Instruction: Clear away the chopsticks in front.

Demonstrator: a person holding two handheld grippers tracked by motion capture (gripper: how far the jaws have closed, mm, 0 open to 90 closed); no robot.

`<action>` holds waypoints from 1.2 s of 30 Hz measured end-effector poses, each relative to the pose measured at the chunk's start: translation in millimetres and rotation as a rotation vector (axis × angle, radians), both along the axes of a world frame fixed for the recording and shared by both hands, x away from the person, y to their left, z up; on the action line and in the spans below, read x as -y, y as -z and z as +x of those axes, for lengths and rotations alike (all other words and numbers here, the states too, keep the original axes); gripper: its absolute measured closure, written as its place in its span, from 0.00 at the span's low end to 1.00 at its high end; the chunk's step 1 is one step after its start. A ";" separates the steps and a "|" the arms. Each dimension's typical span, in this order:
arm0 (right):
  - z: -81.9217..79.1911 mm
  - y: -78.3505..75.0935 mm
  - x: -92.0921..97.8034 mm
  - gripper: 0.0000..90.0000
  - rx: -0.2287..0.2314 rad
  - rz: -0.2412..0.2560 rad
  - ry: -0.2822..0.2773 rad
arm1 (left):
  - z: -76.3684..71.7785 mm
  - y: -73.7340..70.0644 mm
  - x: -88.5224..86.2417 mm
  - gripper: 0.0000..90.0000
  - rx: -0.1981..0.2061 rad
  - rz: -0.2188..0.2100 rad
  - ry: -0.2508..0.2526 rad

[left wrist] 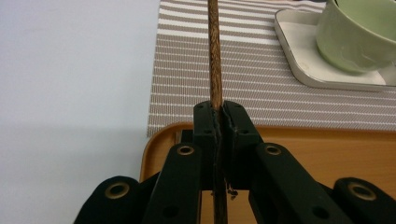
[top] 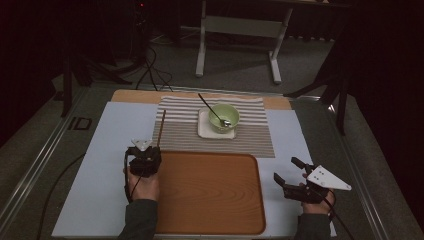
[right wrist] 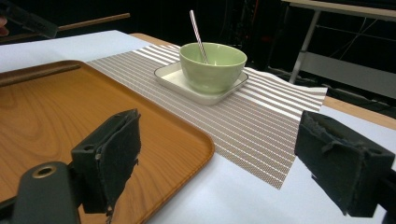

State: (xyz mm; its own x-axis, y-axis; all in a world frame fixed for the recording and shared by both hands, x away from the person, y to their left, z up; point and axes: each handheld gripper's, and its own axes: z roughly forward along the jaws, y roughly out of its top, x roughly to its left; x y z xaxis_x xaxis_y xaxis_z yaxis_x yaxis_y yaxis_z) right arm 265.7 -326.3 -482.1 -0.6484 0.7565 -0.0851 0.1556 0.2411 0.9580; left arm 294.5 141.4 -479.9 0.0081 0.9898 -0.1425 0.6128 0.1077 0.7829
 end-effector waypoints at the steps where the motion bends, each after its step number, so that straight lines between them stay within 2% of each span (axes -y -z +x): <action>1: 0.0 0.0 0.1 0.15 0.000 0.000 0.000 | -1.9 0.7 -0.3 0.95 -0.001 -0.001 0.001; 5: -0.2 0.0 0.1 0.15 0.000 0.001 0.001 | -8.5 4.1 -2.7 0.95 -0.008 -0.016 -0.007; 9: -0.4 -0.1 0.3 0.15 0.000 0.001 0.003 | -13.6 6.2 -3.5 0.95 -0.011 -0.011 -0.007; 10: -0.4 -0.1 0.3 0.15 0.000 0.001 0.003 | -19.0 9.2 -4.3 0.95 -0.014 -0.014 -0.011; 20: -0.6 0.0 0.3 0.15 -0.001 0.000 0.004 | -34.1 27.0 -4.1 0.95 -0.055 0.003 -0.010; 24: -0.5 0.2 -0.2 0.15 0.000 -0.001 0.003 | -41.5 31.6 -4.6 0.95 -0.061 -0.015 -0.018; 36: -0.1 0.7 -1.2 0.15 -0.004 -0.002 0.001 | -58.4 38.6 -8.0 0.95 -0.075 -0.030 -0.027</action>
